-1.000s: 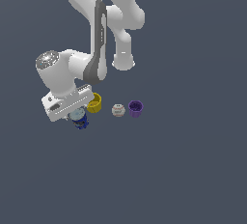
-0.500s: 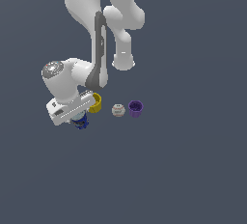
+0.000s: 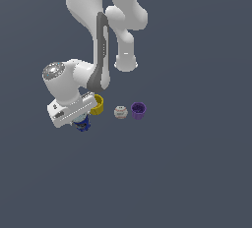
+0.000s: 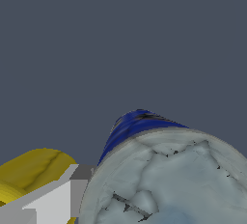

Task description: Pick up a designated object from a clutter of objects.

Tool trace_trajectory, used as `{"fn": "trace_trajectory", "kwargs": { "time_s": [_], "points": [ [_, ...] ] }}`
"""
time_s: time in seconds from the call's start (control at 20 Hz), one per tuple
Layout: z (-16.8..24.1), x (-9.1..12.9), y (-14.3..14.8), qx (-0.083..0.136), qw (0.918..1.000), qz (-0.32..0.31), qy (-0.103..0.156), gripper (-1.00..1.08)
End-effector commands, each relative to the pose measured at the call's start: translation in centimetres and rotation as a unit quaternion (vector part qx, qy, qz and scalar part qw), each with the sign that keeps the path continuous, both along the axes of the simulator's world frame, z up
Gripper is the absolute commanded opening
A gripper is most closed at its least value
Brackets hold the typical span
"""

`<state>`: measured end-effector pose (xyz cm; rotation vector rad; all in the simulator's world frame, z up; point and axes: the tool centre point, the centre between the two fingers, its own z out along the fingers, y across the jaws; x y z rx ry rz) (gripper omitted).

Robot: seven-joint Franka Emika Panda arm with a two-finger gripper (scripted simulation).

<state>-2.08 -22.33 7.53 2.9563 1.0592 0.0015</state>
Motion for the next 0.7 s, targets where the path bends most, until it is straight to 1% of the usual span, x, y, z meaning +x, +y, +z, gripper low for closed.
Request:
{"fn": "trace_trajectory", "kwargs": {
  "time_s": [0.0,0.35,0.65],
  "points": [
    [0.0,0.0,0.0,0.000,1.0000,0.000,0.000,-1.00],
    [1.3,-0.2,0.0,0.000,1.0000,0.000,0.000,-1.00],
    [4.6,-0.6,-0.2,0.000,1.0000,0.000,0.000,-1.00]
  ]
}}
